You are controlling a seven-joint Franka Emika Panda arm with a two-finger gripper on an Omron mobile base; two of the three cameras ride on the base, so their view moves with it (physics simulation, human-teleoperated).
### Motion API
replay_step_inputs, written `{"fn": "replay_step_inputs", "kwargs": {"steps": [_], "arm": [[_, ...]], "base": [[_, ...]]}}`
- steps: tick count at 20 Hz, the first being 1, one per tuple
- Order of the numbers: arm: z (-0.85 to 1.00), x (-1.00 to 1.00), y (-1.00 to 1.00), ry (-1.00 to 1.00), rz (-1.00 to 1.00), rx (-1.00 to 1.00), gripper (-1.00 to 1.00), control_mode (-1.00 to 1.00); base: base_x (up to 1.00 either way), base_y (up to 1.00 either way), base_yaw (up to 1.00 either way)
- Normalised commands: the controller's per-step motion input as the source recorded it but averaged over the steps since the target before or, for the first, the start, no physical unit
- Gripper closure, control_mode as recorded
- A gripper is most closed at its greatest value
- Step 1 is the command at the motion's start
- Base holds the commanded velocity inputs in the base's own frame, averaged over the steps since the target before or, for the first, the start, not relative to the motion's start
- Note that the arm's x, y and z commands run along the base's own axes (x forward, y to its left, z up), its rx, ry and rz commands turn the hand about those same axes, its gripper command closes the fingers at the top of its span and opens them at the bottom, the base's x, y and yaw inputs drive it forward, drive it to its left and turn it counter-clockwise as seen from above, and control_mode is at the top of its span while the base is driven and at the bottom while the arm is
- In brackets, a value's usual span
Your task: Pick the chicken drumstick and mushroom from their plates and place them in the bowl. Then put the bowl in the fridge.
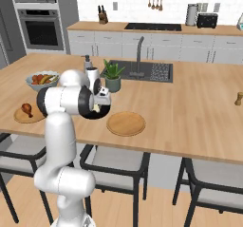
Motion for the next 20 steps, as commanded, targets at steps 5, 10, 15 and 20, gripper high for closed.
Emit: {"fn": "replay_step_inputs", "kwargs": {"steps": [5, 10, 15, 20], "arm": [[-0.05, 0.05, 0.02, 0.0, 0.0, 0.0, 1.0, -1.0], [-0.01, 0.07, 0.0, 0.0, 0.0, 0.0, -1.0, -1.0], [0.0, 0.0, 0.0, 0.0, 0.0, 0.0, -1.0, -1.0], [0.0, 0.0, 0.0, 0.0, 0.0, 0.0, -1.0, -1.0]], "base": [[0.0, 0.0, 0.0], [0.0, 0.0, 0.0], [0.0, 0.0, 0.0], [0.0, 0.0, 0.0]]}}
